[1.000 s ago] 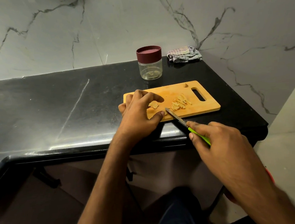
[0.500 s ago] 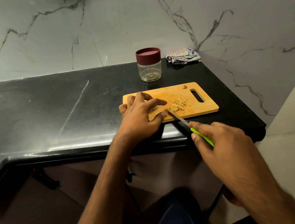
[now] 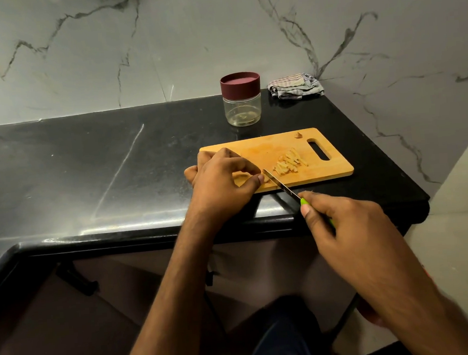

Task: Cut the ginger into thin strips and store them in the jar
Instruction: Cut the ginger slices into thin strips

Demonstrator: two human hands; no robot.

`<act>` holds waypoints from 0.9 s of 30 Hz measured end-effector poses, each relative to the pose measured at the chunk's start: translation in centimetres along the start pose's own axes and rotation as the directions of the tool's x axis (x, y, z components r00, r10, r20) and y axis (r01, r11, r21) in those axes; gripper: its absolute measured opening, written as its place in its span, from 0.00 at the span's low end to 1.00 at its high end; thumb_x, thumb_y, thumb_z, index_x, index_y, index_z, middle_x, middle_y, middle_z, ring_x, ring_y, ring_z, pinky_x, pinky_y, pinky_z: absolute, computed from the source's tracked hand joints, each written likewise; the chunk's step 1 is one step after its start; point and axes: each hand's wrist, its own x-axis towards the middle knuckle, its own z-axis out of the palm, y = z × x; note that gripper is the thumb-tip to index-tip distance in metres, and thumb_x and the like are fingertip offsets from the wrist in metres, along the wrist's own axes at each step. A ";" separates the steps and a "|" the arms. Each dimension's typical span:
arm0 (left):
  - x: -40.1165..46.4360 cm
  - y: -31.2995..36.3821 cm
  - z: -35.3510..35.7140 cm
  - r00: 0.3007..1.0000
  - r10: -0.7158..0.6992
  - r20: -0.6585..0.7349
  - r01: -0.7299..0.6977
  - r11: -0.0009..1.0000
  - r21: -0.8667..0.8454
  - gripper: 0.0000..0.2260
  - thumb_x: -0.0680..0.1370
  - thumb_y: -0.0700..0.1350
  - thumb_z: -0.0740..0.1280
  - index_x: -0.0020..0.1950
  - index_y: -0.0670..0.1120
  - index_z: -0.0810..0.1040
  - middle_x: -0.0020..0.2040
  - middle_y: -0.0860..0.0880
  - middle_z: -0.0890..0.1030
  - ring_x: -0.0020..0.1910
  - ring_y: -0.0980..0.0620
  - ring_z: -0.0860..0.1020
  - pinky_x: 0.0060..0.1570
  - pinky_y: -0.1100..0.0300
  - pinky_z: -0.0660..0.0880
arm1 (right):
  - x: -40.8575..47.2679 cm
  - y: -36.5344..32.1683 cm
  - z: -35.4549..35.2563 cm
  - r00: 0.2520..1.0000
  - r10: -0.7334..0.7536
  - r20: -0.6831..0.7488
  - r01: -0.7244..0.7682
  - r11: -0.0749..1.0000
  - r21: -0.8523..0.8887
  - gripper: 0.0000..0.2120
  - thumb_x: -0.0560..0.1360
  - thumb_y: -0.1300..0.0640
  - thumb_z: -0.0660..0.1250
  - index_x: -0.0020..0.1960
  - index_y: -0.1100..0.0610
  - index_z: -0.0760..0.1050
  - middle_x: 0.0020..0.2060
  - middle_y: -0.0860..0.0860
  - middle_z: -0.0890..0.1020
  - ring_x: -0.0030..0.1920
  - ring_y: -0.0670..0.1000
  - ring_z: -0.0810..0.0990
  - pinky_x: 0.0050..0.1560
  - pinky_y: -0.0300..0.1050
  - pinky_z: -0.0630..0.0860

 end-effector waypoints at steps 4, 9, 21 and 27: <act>0.1 0.1 -0.1 1.000 -0.012 0.006 0.012 1.000 -0.009 0.05 0.75 0.58 0.72 0.48 0.59 0.85 0.53 0.61 0.76 0.63 0.55 0.62 0.55 0.52 0.53 | 0.1 0.0 0.0 1.000 -0.007 0.009 0.007 1.000 -0.003 0.18 0.79 0.46 0.58 0.67 0.46 0.74 0.51 0.46 0.82 0.42 0.39 0.71 0.42 0.31 0.68; 0.2 0.3 -0.3 0.999 -0.001 0.043 0.002 1.000 -0.006 0.04 0.75 0.58 0.73 0.42 0.61 0.82 0.52 0.61 0.74 0.62 0.55 0.62 0.55 0.53 0.53 | 0.2 0.0 -0.2 0.999 -0.014 0.034 0.014 1.000 -0.006 0.17 0.78 0.46 0.59 0.66 0.46 0.74 0.50 0.46 0.82 0.39 0.40 0.70 0.36 0.25 0.63; 0.3 0.2 -0.3 0.999 0.009 0.046 -0.008 1.000 -0.028 0.04 0.74 0.56 0.74 0.41 0.61 0.82 0.50 0.60 0.71 0.62 0.55 0.62 0.57 0.53 0.53 | 2.3 -0.6 0.7 0.997 0.023 0.078 -0.017 0.997 -0.074 0.16 0.80 0.46 0.58 0.66 0.44 0.74 0.48 0.46 0.82 0.41 0.42 0.72 0.39 0.35 0.71; 0.1 0.1 -0.1 1.000 0.019 0.019 -0.019 1.000 0.000 0.06 0.75 0.57 0.72 0.50 0.60 0.79 0.52 0.58 0.71 0.62 0.55 0.62 0.57 0.55 0.52 | 1.1 0.2 -0.3 0.995 0.075 0.072 -0.066 0.991 -0.118 0.18 0.78 0.43 0.60 0.68 0.38 0.70 0.40 0.42 0.73 0.41 0.42 0.71 0.35 0.37 0.68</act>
